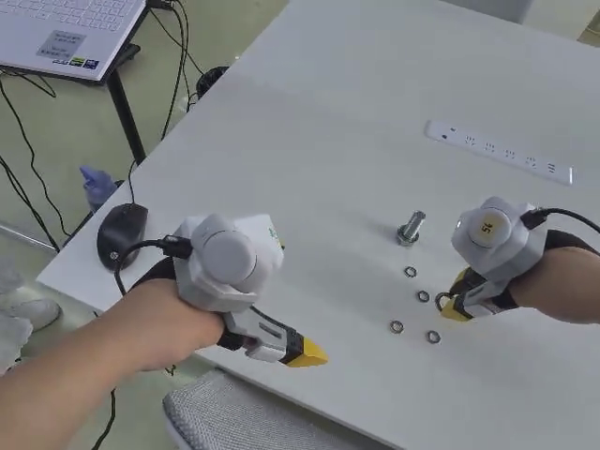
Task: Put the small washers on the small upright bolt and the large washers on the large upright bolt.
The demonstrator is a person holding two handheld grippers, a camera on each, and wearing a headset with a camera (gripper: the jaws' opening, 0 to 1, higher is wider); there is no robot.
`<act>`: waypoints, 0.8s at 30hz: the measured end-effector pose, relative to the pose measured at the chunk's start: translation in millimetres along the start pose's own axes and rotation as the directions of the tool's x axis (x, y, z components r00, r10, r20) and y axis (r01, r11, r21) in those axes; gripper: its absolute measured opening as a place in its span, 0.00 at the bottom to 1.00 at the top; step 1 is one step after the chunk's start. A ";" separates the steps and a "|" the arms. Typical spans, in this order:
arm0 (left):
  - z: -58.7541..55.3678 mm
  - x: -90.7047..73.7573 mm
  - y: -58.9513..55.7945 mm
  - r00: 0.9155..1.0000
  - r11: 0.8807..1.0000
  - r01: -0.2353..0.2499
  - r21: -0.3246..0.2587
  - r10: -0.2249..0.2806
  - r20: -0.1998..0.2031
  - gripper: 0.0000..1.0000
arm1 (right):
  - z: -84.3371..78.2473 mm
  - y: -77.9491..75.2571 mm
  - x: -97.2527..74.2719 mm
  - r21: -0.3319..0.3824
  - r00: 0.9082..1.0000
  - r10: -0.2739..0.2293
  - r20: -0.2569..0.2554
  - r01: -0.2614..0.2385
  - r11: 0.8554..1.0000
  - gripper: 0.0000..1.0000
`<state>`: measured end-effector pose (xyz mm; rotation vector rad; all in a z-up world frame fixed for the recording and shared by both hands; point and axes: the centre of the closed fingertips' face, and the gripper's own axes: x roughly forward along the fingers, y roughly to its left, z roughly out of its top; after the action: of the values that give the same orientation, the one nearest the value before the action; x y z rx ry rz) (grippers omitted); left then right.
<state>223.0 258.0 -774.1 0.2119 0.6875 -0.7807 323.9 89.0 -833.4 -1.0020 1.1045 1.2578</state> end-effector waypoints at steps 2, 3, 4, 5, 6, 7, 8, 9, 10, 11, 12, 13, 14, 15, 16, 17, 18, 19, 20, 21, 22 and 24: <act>0.7 -0.2 0.3 1.000 1.000 -0.004 -0.004 0.004 0.002 0.92 | -3.7 -0.6 -2.6 0.011 1.000 -0.001 0.001 0.001 1.000 0.21; 1.1 -0.4 0.6 1.000 1.000 -0.005 -0.005 0.005 0.003 0.92 | -5.8 -0.8 -3.9 0.015 1.000 -0.002 0.001 0.002 1.000 0.21; 1.2 -0.5 0.7 1.000 1.000 -0.006 -0.006 0.006 0.003 0.92 | -6.9 -1.1 -5.0 0.016 1.000 -0.004 0.001 0.004 1.000 0.21; 1.4 -0.6 1.4 1.000 1.000 -0.010 -0.007 0.010 0.001 0.92 | -8.1 -1.3 -6.0 0.018 1.000 -0.006 0.000 0.006 1.000 0.21; 1.4 -0.7 1.8 1.000 1.000 -0.012 -0.006 0.012 -0.002 0.93 | -9.5 -1.5 -7.6 0.021 1.000 -0.006 0.001 0.006 1.000 0.21; 1.4 -0.8 1.8 1.000 1.000 -0.013 -0.006 0.013 -0.002 0.93 | -10.2 -1.6 -8.3 0.025 1.000 -0.005 0.002 0.005 1.000 0.21; 1.4 -1.3 1.9 1.000 1.000 -0.016 -0.005 0.016 -0.003 0.93 | -11.1 -1.7 -9.1 0.029 1.000 -0.004 0.005 0.004 1.000 0.21; 1.4 -1.5 1.9 1.000 1.000 -0.017 -0.006 0.017 -0.003 0.93 | -11.6 -2.2 -9.0 0.029 1.000 -0.004 0.004 0.004 1.000 0.21; 1.3 -1.4 1.8 1.000 1.000 -0.019 -0.006 0.019 -0.003 0.93 | -12.7 -3.0 -9.2 0.024 1.000 -0.007 -0.001 0.007 1.000 0.21; 1.3 -1.5 1.8 1.000 1.000 -0.020 -0.007 0.020 -0.003 0.93 | -13.0 -3.9 -9.4 0.023 1.000 -0.008 -0.002 0.008 1.000 0.21; 1.6 -1.5 1.7 1.000 1.000 -0.022 -0.008 0.022 -0.003 0.93 | -12.8 -4.9 -10.1 0.025 1.000 -0.009 0.000 0.009 1.000 0.21; 2.3 -1.4 1.6 1.000 1.000 -0.025 -0.010 0.025 0.000 0.93 | -12.0 -6.2 -11.2 0.027 1.000 -0.009 0.003 0.009 1.000 0.21; 2.7 -1.4 1.2 1.000 1.000 -0.025 -0.012 0.025 0.001 0.93 | -11.3 -6.8 -11.8 0.027 1.000 -0.009 0.004 0.009 1.000 0.21; 3.0 -1.3 1.2 1.000 1.000 -0.027 -0.013 0.027 0.003 0.93 | -9.9 -8.3 -13.0 0.025 1.000 -0.012 0.005 0.012 1.000 0.21; 3.3 -1.1 1.1 1.000 1.000 -0.028 -0.013 0.028 0.004 0.93 | -8.6 -9.2 -13.8 0.024 1.000 -0.012 0.006 0.012 1.000 0.21; 3.0 -0.9 0.9 1.000 0.999 -0.029 -0.015 0.029 0.003 0.93 | -6.9 -10.3 -14.6 0.022 1.000 -0.011 0.006 0.011 1.000 0.21; 2.8 -0.5 0.6 1.000 1.000 -0.028 -0.015 0.028 0.003 0.93 | -5.2 -11.4 -15.4 0.020 1.000 -0.010 0.007 0.010 1.000 0.21; 2.4 -0.4 0.4 1.000 1.000 -0.028 -0.014 0.028 0.002 0.93 | -2.5 -14.3 -16.2 0.017 1.000 -0.011 0.010 0.011 1.000 0.21; 1.5 -0.2 0.5 1.000 0.999 -0.028 -0.015 0.028 0.001 0.93 | -0.7 -16.4 -16.7 0.014 1.000 -0.012 0.012 0.012 1.000 0.21; 0.8 -0.1 0.5 1.000 0.999 -0.028 -0.017 0.028 0.000 0.93 | 0.8 -18.8 -17.3 0.012 1.000 -0.013 0.010 0.013 1.000 0.21; -0.4 0.1 0.4 1.000 0.999 -0.027 -0.020 0.027 -0.004 0.93 | 4.1 -22.9 -19.2 0.008 1.000 -0.018 0.012 0.018 1.000 0.21; -1.9 0.4 0.9 1.000 0.999 -0.027 -0.019 0.027 -0.008 0.93 | 11.3 -29.3 -22.6 0.012 1.000 -0.019 0.023 0.018 1.000 0.21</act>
<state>222.9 259.2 -775.9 0.2068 0.6973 -0.7478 354.1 93.5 -809.7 -0.9843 1.0817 1.2435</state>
